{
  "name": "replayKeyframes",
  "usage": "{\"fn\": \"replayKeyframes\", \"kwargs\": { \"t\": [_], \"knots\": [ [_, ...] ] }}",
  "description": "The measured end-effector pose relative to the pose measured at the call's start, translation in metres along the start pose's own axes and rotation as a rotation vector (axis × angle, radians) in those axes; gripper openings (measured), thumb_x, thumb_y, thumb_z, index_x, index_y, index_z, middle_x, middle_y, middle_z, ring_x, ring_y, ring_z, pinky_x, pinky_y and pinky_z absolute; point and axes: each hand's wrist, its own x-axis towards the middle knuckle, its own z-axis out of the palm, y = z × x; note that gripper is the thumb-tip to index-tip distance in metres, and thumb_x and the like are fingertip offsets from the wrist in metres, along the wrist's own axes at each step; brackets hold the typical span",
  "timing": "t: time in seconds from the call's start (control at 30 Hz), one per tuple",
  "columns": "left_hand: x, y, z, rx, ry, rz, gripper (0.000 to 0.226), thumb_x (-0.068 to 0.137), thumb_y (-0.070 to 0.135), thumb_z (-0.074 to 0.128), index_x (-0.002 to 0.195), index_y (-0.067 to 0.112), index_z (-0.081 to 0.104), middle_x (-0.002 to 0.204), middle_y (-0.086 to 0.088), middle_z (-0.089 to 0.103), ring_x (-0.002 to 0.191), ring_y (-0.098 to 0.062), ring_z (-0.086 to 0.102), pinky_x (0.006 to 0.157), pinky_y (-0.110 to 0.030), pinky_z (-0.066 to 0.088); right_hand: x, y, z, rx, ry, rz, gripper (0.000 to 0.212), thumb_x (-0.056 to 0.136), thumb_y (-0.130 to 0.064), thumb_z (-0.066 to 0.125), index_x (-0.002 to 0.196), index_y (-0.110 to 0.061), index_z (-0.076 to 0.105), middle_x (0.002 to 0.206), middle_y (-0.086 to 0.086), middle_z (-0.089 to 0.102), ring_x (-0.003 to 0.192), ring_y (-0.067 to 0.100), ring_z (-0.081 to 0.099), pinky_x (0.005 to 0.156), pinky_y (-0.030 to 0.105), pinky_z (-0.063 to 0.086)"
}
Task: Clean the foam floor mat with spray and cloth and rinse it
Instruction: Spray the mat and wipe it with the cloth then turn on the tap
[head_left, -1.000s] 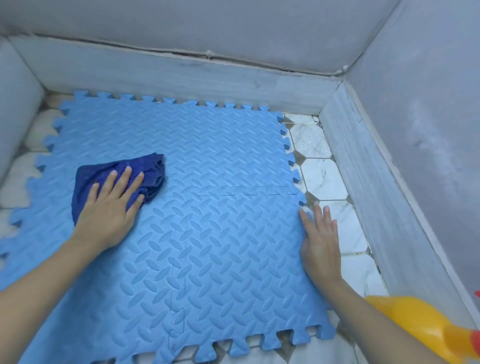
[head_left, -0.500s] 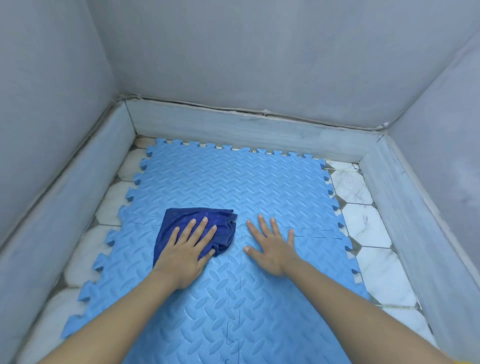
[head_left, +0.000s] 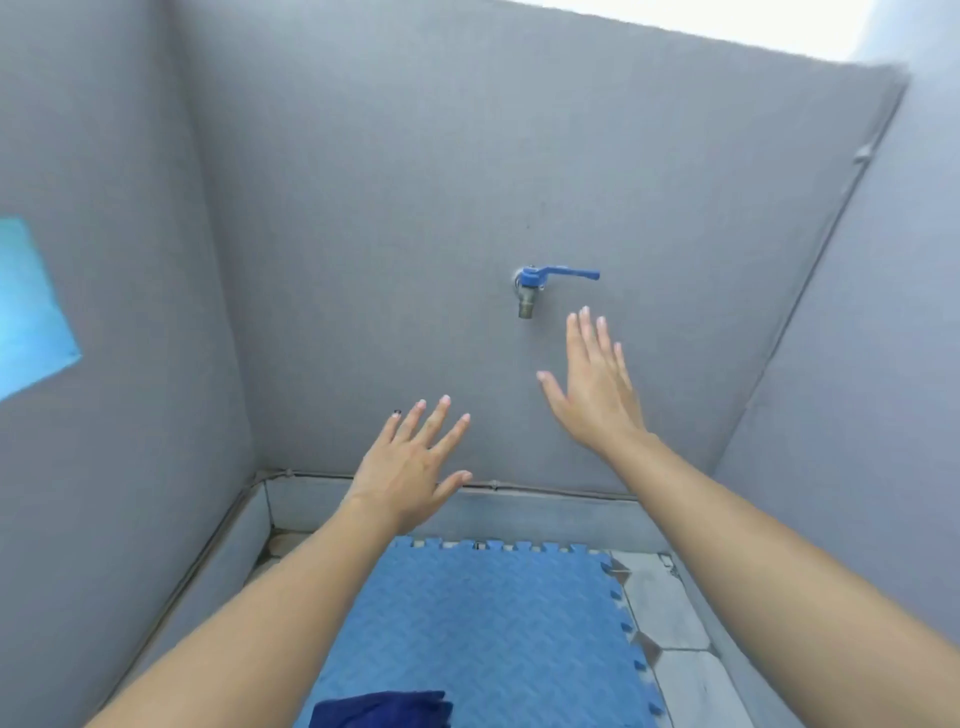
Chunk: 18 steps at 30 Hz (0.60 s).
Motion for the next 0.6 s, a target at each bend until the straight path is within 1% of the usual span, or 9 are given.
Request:
{"fn": "replayKeyframes", "kwargs": {
  "t": [0.07,0.13,0.17,0.2,0.23,0.3,0.37,0.47,0.6],
  "knots": [
    [0.019,-0.006,-0.019,0.013,0.033,-0.042,0.087,0.071,0.065,-0.014,0.151,0.031,-0.006,0.161,-0.002,-0.008,0.147,-0.027,-0.001,0.117,-0.043,0.005,0.048,-0.009,-0.03,-0.044,0.047,-0.003,0.078,0.099,-0.037,0.046,0.157,-0.007,0.002,0.166,0.006,-0.004,0.152,0.023,-0.006,0.123,0.04,-0.001],
    [0.031,-0.01,-0.029,0.025,0.056,-0.062,0.081,0.077,0.065,-0.011,0.151,0.031,-0.007,0.161,-0.002,-0.008,0.147,-0.027,-0.001,0.117,-0.044,0.005,0.081,-0.012,-0.044,-0.136,-0.038,0.007,0.079,0.099,-0.035,0.047,0.156,-0.007,0.0,0.165,0.007,-0.006,0.152,0.022,-0.007,0.123,0.041,-0.001],
    [0.035,-0.012,-0.032,0.031,0.057,-0.071,0.076,0.084,0.066,-0.005,0.151,0.031,-0.008,0.16,-0.003,-0.008,0.147,-0.027,-0.002,0.118,-0.044,0.005,0.091,-0.013,-0.044,-0.178,-0.101,0.014,0.08,0.098,-0.034,0.048,0.156,-0.007,0.0,0.166,0.007,-0.004,0.152,0.022,-0.006,0.123,0.042,-0.001],
    [0.037,-0.013,-0.033,0.032,0.054,-0.079,0.071,0.09,0.064,0.003,0.151,0.031,-0.009,0.16,-0.003,-0.009,0.147,-0.027,-0.002,0.118,-0.044,0.005,0.096,-0.014,-0.042,-0.198,-0.148,0.024,0.08,0.097,-0.031,0.05,0.156,-0.006,0.002,0.165,0.009,0.001,0.152,0.022,-0.002,0.123,0.043,-0.001],
    [0.038,-0.015,-0.034,0.036,0.053,-0.082,0.068,0.093,0.062,0.009,0.151,0.03,-0.009,0.16,-0.003,-0.009,0.147,-0.027,-0.003,0.118,-0.044,0.004,0.099,-0.015,-0.037,-0.197,-0.16,0.037,0.079,0.094,-0.028,0.053,0.155,-0.005,0.008,0.164,0.011,0.01,0.152,0.024,0.004,0.123,0.044,0.001],
    [0.036,-0.017,-0.032,0.053,0.044,-0.081,0.068,0.095,0.061,0.012,0.151,0.029,-0.008,0.16,-0.004,-0.008,0.147,-0.026,-0.002,0.118,-0.045,0.004,0.099,-0.02,-0.032,-0.184,-0.113,0.062,0.072,0.087,-0.024,0.055,0.148,-0.005,0.024,0.153,0.013,0.031,0.146,0.028,0.02,0.122,0.044,0.005],
    [0.031,-0.021,-0.027,0.06,0.014,-0.097,0.069,0.095,0.061,0.014,0.151,0.028,-0.009,0.16,-0.004,-0.009,0.147,-0.026,-0.004,0.118,-0.045,0.003,0.098,-0.026,-0.034,-0.197,-0.107,0.093,0.068,0.084,-0.026,0.055,0.143,-0.005,0.031,0.146,0.013,0.039,0.141,0.03,0.027,0.122,0.044,0.006],
    [0.021,-0.025,-0.017,0.059,-0.016,-0.137,0.07,0.094,0.062,0.014,0.151,0.029,-0.01,0.16,-0.004,-0.01,0.147,-0.026,-0.004,0.119,-0.045,0.004,0.094,-0.033,-0.038,-0.225,-0.131,0.134,0.071,0.081,-0.026,0.056,0.144,-0.005,0.031,0.144,0.012,0.039,0.141,0.029,0.027,0.123,0.042,0.007],
    [0.016,-0.024,-0.008,0.042,-0.045,-0.151,0.071,0.093,0.064,0.012,0.151,0.029,-0.01,0.16,-0.003,-0.01,0.147,-0.027,-0.005,0.119,-0.045,0.004,0.083,-0.036,-0.032,-0.251,-0.095,0.147,0.078,0.08,-0.028,0.059,0.146,-0.005,0.025,0.144,0.011,0.036,0.139,0.029,0.026,0.122,0.041,0.011]
  ]
}}
